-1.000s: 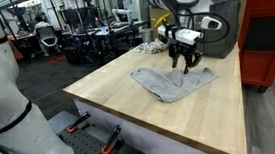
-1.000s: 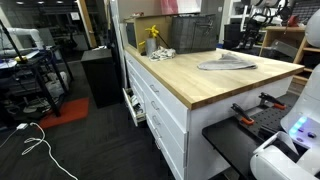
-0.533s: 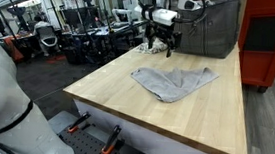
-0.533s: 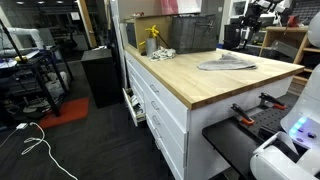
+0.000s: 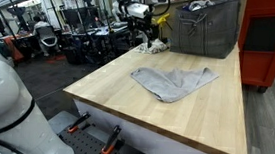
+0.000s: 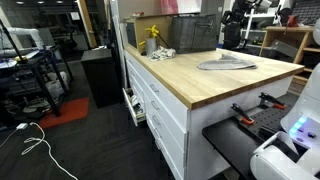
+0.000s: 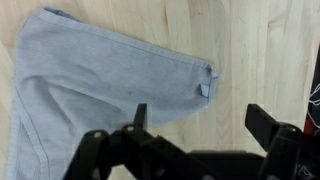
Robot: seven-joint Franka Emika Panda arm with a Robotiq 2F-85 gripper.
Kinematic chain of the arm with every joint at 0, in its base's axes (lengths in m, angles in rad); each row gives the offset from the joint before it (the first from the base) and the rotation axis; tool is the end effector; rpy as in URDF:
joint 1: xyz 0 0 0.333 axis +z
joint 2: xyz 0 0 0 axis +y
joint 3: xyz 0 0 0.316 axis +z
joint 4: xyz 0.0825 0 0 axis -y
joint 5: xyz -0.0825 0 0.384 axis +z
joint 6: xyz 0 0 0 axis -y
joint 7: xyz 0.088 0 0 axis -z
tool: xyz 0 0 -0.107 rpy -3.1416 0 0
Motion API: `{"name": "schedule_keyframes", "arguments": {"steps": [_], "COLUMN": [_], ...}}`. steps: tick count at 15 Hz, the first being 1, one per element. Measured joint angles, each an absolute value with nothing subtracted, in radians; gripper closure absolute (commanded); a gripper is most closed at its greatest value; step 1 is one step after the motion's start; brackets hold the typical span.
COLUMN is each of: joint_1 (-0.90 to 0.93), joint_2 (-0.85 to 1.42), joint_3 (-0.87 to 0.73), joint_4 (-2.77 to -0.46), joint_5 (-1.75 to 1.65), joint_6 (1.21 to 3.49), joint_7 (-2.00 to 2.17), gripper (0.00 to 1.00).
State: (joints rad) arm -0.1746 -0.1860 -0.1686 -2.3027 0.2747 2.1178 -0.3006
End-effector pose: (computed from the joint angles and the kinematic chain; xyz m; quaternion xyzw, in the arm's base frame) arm 0.4584 -0.1522 0.4236 -0.9870 0.0909 -0.0399 0.1261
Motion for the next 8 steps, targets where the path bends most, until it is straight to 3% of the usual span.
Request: {"name": "schedule_keyframes", "arguments": {"steps": [8], "joint_1": [-0.145], "joint_2": [-0.177], "joint_3": [-0.152], "joint_4": [-2.308], "joint_5": [0.275], "joint_6": [2.139], "joint_7": [-0.247], "gripper": [0.00]}}
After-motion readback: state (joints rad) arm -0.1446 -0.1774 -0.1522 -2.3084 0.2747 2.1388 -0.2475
